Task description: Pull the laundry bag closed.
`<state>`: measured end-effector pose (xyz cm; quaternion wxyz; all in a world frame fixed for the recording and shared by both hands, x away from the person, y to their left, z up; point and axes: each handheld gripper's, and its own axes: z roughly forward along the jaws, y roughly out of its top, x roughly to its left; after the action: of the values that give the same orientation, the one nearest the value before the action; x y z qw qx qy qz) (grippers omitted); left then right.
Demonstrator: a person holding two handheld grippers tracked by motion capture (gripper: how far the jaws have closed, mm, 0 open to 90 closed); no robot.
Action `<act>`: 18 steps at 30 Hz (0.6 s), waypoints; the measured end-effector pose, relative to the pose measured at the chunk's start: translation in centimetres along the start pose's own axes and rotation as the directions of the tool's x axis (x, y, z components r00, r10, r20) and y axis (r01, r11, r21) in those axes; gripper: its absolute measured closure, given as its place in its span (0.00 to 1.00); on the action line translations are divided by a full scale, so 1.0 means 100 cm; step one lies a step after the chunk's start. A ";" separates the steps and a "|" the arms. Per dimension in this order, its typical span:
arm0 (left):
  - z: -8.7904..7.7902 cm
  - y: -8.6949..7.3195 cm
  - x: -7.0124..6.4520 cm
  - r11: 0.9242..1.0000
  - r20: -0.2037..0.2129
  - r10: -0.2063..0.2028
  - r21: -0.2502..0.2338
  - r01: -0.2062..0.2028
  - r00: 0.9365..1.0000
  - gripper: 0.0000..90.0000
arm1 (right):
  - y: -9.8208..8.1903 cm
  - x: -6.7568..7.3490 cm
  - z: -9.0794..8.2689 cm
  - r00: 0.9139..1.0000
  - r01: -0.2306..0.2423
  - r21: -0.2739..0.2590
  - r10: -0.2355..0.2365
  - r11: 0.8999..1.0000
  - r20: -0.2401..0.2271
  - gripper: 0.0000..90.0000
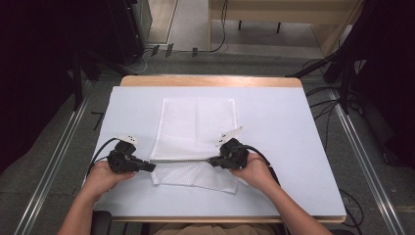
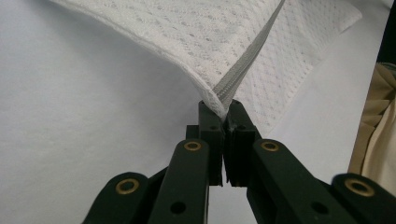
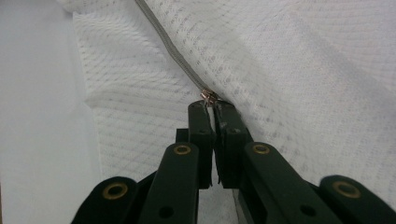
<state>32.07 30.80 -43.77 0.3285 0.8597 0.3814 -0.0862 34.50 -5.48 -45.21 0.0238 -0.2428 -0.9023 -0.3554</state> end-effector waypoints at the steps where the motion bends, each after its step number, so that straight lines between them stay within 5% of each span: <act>1: 0.000 0.000 0.000 1.000 -0.001 -0.002 0.000 0.002 1.000 0.98 | -0.001 0.000 -0.001 1.000 -0.005 -0.001 0.005 1.000 -0.002 0.98; 18: 0.001 -0.001 0.001 1.000 0.006 -0.008 0.014 0.008 1.000 0.98 | -0.022 -0.008 -0.021 1.000 -0.025 0.022 0.025 0.999 0.006 0.98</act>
<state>32.01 30.86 -43.90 0.3236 0.8600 0.3834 -0.0929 33.95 -8.57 -45.20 0.0282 -0.2549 -0.9031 -0.3445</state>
